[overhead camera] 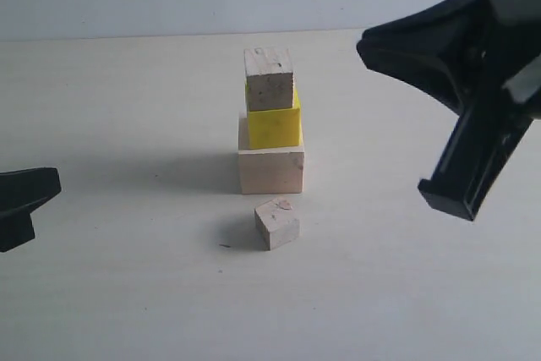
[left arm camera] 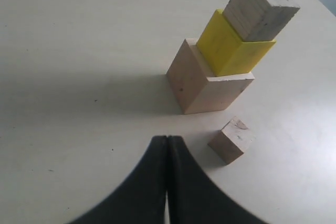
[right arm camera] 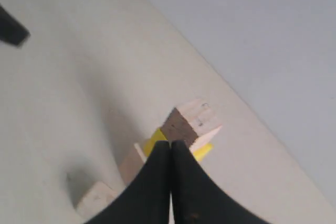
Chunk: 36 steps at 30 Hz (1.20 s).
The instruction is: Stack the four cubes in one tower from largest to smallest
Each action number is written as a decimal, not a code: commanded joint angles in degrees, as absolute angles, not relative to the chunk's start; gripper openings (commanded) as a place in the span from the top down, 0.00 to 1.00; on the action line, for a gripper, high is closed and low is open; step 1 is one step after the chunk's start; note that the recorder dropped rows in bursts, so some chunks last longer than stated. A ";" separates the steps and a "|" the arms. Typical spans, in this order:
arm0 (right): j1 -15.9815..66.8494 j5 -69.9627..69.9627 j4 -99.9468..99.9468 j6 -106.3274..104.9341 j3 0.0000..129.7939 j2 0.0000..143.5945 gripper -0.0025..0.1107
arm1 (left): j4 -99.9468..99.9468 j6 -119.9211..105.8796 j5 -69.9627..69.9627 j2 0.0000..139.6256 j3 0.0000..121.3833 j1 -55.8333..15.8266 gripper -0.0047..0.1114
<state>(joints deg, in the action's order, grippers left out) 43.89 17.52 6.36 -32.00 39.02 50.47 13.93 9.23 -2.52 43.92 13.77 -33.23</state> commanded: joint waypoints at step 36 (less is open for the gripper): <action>45.10 16.74 -3.97 19.43 39.37 82.80 0.98 | 14.48 9.42 -2.50 43.64 13.55 -33.26 0.96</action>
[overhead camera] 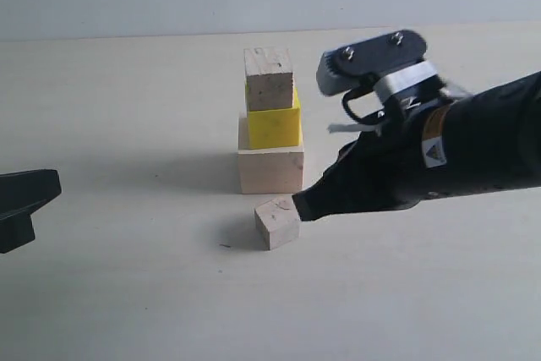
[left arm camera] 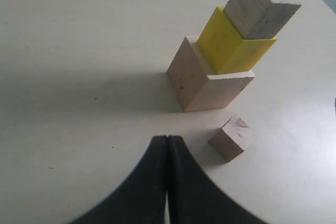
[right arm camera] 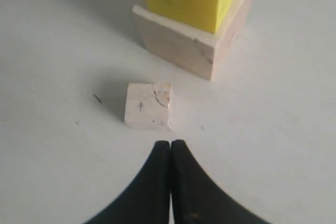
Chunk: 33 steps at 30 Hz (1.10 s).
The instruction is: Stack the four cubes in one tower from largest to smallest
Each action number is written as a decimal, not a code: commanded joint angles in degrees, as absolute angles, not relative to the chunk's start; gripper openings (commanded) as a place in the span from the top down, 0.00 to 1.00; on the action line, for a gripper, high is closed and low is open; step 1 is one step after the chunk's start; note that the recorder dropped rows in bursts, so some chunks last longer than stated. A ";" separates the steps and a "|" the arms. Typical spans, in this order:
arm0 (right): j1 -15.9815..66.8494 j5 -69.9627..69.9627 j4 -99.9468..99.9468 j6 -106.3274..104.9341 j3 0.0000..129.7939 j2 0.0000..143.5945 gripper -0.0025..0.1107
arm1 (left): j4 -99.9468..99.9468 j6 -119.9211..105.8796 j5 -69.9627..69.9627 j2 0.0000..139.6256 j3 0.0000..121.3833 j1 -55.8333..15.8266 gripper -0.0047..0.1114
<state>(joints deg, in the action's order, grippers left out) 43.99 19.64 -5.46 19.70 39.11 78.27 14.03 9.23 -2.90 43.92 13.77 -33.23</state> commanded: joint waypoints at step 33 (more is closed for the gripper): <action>50.02 13.68 -6.02 22.25 43.95 95.45 0.35 | 14.48 9.42 -2.88 43.64 13.55 -33.26 0.96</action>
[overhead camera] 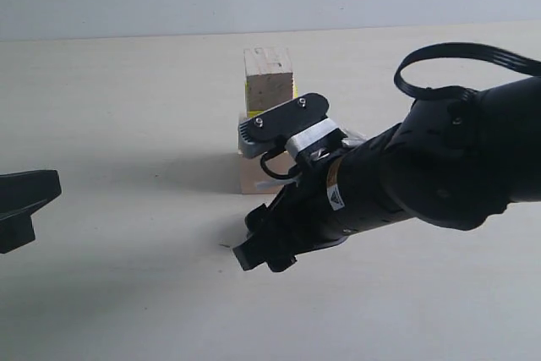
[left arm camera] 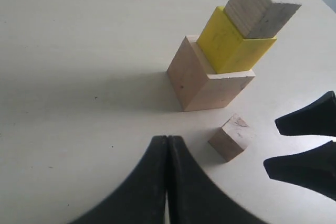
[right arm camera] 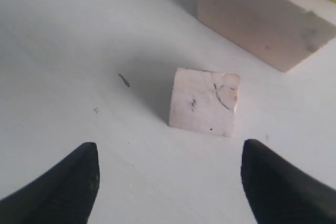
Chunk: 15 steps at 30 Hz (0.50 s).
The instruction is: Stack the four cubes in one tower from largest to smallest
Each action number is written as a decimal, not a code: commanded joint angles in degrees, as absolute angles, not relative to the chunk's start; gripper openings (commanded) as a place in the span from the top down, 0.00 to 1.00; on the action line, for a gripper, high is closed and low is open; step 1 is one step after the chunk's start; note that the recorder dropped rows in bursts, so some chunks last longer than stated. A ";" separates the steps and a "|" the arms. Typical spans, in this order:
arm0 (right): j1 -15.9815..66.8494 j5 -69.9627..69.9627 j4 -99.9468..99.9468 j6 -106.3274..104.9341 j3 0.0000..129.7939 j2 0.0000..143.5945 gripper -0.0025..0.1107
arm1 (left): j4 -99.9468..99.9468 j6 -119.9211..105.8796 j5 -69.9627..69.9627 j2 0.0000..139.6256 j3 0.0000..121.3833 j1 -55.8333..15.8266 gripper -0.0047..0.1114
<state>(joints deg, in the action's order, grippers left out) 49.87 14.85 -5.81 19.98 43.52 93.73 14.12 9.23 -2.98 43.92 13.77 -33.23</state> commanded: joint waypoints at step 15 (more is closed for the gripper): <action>50.02 8.08 -6.02 23.61 43.95 100.28 0.35 | 14.48 9.42 -3.12 43.64 13.55 -33.26 0.96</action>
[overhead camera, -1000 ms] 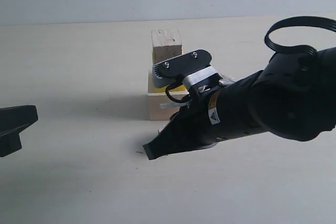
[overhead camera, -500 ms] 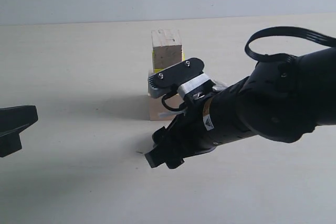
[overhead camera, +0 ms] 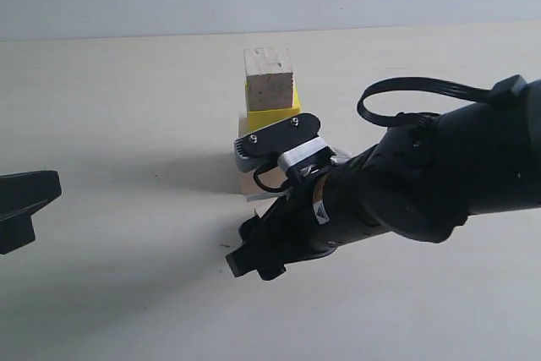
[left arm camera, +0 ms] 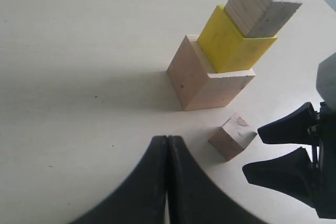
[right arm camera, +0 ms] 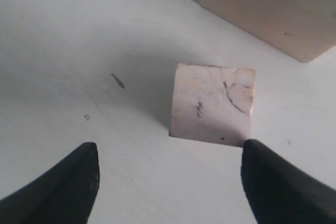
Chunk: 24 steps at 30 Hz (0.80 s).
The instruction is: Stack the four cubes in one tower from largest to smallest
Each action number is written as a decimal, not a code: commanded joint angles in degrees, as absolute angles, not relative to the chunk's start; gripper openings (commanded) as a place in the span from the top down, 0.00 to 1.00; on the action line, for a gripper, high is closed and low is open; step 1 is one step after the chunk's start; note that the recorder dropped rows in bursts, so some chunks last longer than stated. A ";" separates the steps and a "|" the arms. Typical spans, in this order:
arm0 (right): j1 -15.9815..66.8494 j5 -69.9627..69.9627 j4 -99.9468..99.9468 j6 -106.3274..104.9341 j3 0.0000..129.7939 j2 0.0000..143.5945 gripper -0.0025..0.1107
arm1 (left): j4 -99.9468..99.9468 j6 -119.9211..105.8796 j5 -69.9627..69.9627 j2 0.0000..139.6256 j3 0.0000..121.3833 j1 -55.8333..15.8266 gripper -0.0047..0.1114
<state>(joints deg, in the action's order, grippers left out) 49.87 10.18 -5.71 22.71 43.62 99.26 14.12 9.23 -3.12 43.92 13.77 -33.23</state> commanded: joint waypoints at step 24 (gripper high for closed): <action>50.02 18.35 -10.56 23.95 48.96 101.44 0.35 | 14.35 9.42 -3.33 43.64 13.55 -33.26 0.96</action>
<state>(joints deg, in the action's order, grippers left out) 49.87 19.86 -8.48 23.75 48.42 101.58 14.15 9.23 -3.41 43.92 13.77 -33.23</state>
